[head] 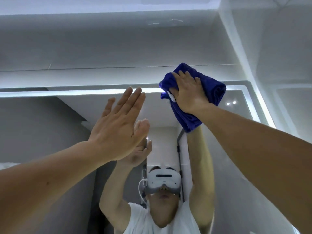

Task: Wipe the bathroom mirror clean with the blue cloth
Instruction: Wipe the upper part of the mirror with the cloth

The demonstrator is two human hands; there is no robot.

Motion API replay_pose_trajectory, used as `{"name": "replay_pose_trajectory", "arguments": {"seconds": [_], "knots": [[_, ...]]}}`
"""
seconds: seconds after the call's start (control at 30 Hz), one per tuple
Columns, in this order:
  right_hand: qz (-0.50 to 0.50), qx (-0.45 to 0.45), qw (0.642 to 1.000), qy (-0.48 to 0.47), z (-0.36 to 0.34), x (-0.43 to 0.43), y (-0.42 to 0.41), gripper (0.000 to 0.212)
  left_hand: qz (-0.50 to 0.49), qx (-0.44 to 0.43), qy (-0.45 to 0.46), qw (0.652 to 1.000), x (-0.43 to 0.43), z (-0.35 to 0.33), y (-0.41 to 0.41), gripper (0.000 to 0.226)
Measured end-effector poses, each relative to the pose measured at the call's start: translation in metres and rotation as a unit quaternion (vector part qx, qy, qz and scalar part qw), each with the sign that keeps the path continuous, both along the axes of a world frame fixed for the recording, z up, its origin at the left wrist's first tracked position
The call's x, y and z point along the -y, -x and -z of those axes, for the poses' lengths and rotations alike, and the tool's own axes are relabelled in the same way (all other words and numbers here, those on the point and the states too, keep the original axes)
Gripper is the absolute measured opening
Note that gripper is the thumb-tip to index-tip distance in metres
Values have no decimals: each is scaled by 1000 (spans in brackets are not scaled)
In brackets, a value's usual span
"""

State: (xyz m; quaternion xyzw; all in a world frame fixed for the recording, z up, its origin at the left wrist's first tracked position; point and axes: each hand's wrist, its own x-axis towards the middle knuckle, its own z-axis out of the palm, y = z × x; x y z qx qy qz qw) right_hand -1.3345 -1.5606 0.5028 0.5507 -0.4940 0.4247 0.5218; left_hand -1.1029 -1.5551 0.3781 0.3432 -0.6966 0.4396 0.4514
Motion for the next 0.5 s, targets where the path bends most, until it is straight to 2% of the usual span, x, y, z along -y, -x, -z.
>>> {"name": "replay_pose_trajectory", "arguments": {"seconds": [0.27,0.5], "knots": [[-6,-29,999,-11,125,4,14,56,45,-10,-4,999,-7,31,12,73],[13,-38,996,-77,267,-11,15,58,101,-2,-9,995,-6,86,35,65]]}}
